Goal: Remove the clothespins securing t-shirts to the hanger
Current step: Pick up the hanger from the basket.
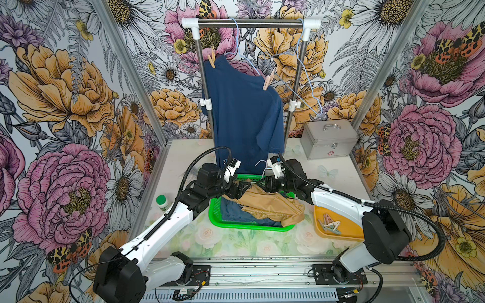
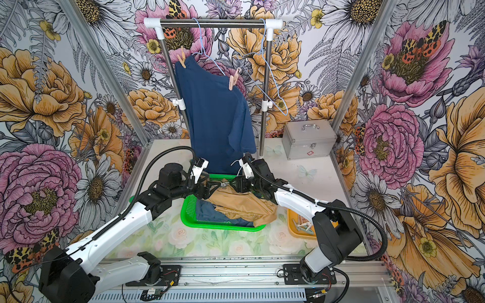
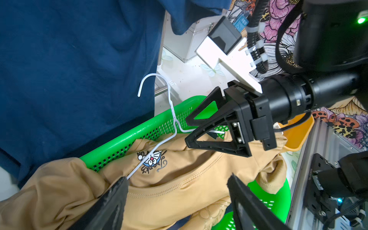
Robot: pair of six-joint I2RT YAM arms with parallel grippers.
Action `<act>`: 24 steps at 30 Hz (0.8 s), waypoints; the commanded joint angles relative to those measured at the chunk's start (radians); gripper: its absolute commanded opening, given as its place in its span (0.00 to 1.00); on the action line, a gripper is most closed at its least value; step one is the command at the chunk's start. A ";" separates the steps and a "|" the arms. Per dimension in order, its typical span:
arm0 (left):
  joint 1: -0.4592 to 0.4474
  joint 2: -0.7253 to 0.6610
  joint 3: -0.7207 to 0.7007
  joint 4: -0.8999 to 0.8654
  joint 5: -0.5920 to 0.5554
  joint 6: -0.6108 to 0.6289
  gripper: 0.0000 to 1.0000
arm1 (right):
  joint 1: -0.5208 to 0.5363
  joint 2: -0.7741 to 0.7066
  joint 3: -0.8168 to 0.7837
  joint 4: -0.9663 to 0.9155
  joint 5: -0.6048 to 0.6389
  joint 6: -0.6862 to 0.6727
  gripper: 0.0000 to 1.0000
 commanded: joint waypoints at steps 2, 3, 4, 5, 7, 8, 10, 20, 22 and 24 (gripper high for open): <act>0.017 -0.020 -0.011 -0.029 -0.015 -0.005 0.80 | 0.009 0.043 0.001 0.110 -0.048 0.004 0.58; 0.018 -0.021 -0.011 -0.033 -0.015 -0.005 0.80 | 0.009 0.050 0.003 0.110 -0.047 0.005 0.58; 0.022 -0.023 -0.011 -0.036 -0.014 -0.005 0.80 | 0.009 0.057 0.003 0.114 -0.050 0.006 0.57; 0.025 -0.023 -0.012 -0.037 -0.011 -0.006 0.80 | 0.011 0.064 0.003 0.124 -0.057 0.008 0.57; 0.032 -0.025 -0.017 -0.037 -0.013 -0.005 0.80 | 0.012 0.076 0.002 0.139 -0.075 -0.001 0.55; 0.035 -0.025 -0.018 -0.037 -0.010 -0.003 0.80 | 0.012 0.083 0.003 0.147 -0.082 -0.009 0.54; 0.043 -0.025 -0.017 -0.041 -0.003 -0.003 0.80 | 0.013 0.092 0.012 0.130 -0.069 -0.017 0.55; 0.058 -0.043 -0.031 -0.046 0.006 -0.003 0.81 | 0.012 0.090 0.031 0.049 -0.011 -0.058 0.67; 0.064 -0.045 -0.035 -0.046 0.003 -0.003 0.81 | 0.013 0.098 0.036 0.053 -0.025 -0.057 0.67; 0.071 -0.037 -0.033 -0.045 0.011 0.003 0.81 | 0.014 0.107 0.035 0.076 -0.051 -0.059 0.66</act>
